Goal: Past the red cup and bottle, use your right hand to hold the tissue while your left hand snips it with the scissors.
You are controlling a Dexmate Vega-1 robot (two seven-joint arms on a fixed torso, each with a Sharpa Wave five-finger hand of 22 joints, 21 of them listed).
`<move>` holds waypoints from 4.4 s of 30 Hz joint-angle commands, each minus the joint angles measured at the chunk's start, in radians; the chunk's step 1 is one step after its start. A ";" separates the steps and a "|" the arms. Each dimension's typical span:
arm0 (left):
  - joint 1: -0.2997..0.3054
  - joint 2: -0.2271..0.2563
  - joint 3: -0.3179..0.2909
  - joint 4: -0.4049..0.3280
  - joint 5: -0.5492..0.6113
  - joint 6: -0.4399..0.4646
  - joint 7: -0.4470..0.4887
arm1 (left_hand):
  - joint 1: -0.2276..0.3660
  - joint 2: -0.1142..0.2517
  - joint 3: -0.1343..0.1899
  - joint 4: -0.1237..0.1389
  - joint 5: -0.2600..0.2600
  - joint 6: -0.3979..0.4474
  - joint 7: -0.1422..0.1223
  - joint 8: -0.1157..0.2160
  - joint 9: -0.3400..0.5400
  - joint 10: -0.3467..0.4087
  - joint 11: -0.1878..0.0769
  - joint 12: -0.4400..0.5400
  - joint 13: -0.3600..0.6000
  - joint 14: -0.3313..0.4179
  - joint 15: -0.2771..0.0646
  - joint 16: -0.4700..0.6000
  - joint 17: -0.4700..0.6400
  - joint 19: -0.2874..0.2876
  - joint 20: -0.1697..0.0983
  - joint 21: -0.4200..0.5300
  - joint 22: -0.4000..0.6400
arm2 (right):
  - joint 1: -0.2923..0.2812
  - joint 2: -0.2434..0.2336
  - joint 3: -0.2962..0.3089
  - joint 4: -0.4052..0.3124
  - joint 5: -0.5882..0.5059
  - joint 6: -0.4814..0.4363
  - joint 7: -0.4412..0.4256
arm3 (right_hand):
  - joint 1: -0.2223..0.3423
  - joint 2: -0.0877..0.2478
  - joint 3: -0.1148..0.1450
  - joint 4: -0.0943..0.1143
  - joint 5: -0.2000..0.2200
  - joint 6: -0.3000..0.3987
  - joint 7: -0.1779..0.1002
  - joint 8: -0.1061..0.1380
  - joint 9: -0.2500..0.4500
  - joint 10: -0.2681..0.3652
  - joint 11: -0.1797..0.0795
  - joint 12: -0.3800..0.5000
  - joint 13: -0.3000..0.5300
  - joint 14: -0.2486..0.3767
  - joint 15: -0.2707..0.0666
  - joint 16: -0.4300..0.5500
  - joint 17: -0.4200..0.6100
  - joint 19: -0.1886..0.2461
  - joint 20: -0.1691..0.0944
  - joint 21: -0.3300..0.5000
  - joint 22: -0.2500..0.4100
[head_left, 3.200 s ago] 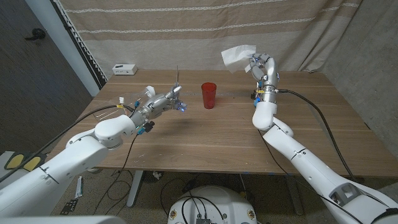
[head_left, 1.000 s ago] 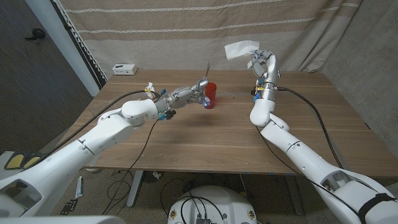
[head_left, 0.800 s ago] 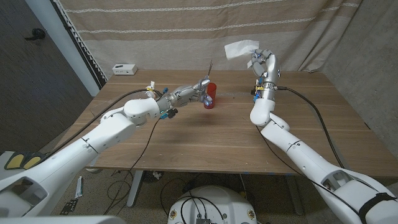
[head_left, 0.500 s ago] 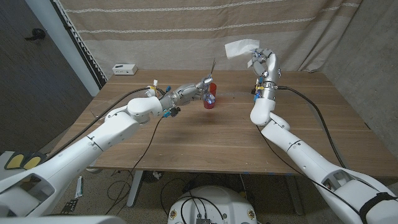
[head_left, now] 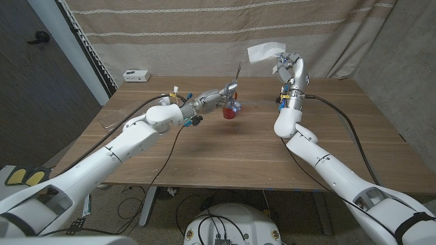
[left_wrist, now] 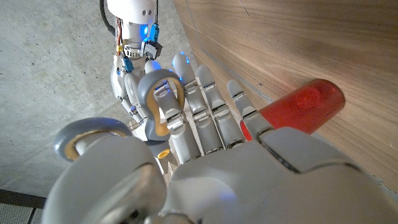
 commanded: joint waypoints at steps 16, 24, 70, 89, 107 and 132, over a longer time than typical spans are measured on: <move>-0.067 -0.075 0.048 0.088 0.013 -0.030 -0.060 | 0.017 -0.001 -0.002 0.001 0.008 -0.025 0.028 0.001 0.003 0.047 -0.049 0.009 0.001 -0.001 -0.112 0.000 0.001 -0.004 0.001 0.007 0.002 | 0.002 0.006 -0.014 0.004 -0.046 -0.034 -0.057 | -0.019 -0.015 0.020 -0.002 0.015 0.032 -0.008 0.011 -0.007 0.049 -0.012 -0.003 -0.014 0.026 -0.003 -0.007 0.005 0.007 -0.104 0.008 0.001; -0.085 -0.086 0.059 0.103 0.015 -0.026 -0.077 | 0.017 -0.001 -0.003 0.002 0.009 -0.025 0.028 0.001 0.003 0.046 -0.050 0.010 0.002 0.000 -0.111 0.000 0.001 -0.005 0.001 0.007 0.002 | 0.016 0.008 -0.023 0.025 -0.056 -0.038 -0.075 | -0.025 -0.020 0.026 -0.002 0.018 0.034 -0.010 0.010 -0.011 0.051 -0.017 -0.006 -0.017 0.029 -0.003 -0.013 0.003 0.005 -0.104 0.009 0.000; -0.122 -0.132 0.076 0.174 0.006 -0.050 -0.123 | 0.013 0.000 -0.005 0.012 0.012 -0.025 0.032 0.002 0.003 0.042 -0.046 0.015 -0.001 0.003 -0.111 0.002 -0.001 -0.005 0.002 0.010 0.001 | 0.071 0.001 -0.083 0.125 -0.093 0.010 -0.103 | -0.047 -0.024 0.052 0.001 0.016 0.025 -0.030 0.003 -0.030 0.041 -0.038 -0.026 -0.018 0.024 -0.004 -0.042 0.011 -0.020 -0.111 0.024 0.003; -0.129 -0.152 0.086 0.204 0.002 -0.077 -0.148 | 0.015 -0.002 -0.006 0.014 0.013 -0.030 0.031 0.002 0.005 0.037 -0.048 0.017 0.000 0.004 -0.110 0.002 -0.002 0.000 0.011 0.012 0.000 | 0.068 0.003 -0.079 0.128 -0.144 0.013 -0.103 | -0.056 -0.023 0.056 0.003 0.006 0.025 -0.037 0.003 -0.037 0.046 -0.048 -0.033 -0.023 0.022 -0.004 -0.051 0.016 -0.034 -0.113 0.036 0.007; -0.126 -0.151 0.085 0.200 -0.001 -0.079 -0.151 | 0.014 -0.003 -0.006 0.017 0.013 -0.032 0.029 0.001 0.004 0.041 -0.045 0.018 -0.006 0.002 -0.110 0.002 -0.003 -0.004 0.009 0.012 -0.001 | 0.065 0.024 -0.071 0.151 -0.209 0.016 -0.103 | -0.060 -0.032 0.062 0.000 0.003 0.042 -0.038 0.010 -0.045 0.061 -0.049 -0.036 -0.029 0.027 -0.004 -0.054 0.025 -0.045 -0.109 0.042 0.005; -0.119 -0.150 0.082 0.193 0.000 -0.082 -0.141 | 0.014 -0.003 -0.006 0.021 0.013 -0.032 0.032 0.002 0.005 0.036 -0.047 0.022 -0.004 0.003 -0.109 0.002 -0.004 -0.005 0.010 0.012 -0.002 | 0.067 -0.002 -0.097 0.144 -0.184 0.014 -0.099 | -0.063 -0.041 0.073 -0.002 -0.003 0.044 -0.061 0.007 -0.057 0.062 -0.068 -0.052 -0.042 0.026 -0.005 -0.065 0.030 -0.057 -0.113 0.051 0.006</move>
